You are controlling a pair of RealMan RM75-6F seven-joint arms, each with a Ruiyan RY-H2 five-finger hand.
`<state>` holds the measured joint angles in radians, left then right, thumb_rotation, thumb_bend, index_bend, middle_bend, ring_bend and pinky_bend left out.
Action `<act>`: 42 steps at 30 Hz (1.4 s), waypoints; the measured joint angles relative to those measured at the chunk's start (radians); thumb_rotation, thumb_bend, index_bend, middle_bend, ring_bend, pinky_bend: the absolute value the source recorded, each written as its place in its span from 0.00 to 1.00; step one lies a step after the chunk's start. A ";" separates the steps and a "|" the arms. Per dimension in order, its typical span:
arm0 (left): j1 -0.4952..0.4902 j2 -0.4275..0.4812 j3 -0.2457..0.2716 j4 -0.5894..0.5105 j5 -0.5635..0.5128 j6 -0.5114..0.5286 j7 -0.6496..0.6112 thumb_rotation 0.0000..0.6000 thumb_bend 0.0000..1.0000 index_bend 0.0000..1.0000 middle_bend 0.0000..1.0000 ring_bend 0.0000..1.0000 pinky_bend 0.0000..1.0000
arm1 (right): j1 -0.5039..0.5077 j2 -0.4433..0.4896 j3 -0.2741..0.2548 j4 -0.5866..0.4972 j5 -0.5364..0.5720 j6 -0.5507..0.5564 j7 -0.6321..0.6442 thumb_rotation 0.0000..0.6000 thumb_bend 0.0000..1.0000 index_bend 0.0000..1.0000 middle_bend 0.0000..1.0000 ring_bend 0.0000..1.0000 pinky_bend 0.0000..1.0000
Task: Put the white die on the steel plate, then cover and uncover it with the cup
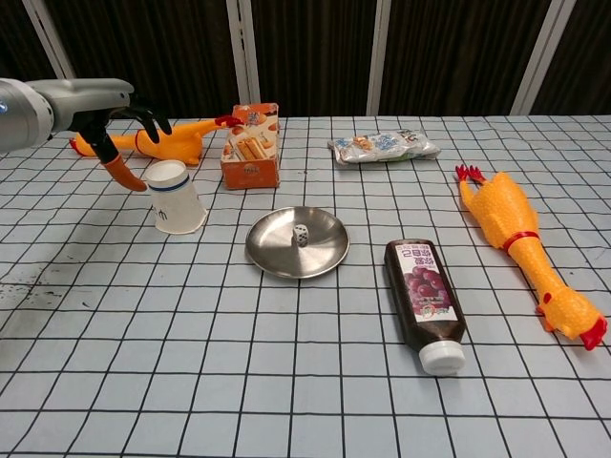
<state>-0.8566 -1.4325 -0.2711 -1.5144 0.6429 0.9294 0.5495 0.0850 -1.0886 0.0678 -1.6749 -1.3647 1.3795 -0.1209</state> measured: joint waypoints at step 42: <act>-0.055 -0.065 0.031 0.067 -0.054 -0.001 0.003 1.00 0.37 0.26 0.25 0.00 0.00 | 0.002 0.002 -0.001 0.004 0.010 -0.011 0.005 1.00 0.21 0.10 0.09 0.07 0.00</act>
<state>-0.9119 -1.4980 -0.2405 -1.4477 0.5892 0.9283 0.5530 0.0872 -1.0865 0.0672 -1.6706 -1.3545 1.3690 -0.1157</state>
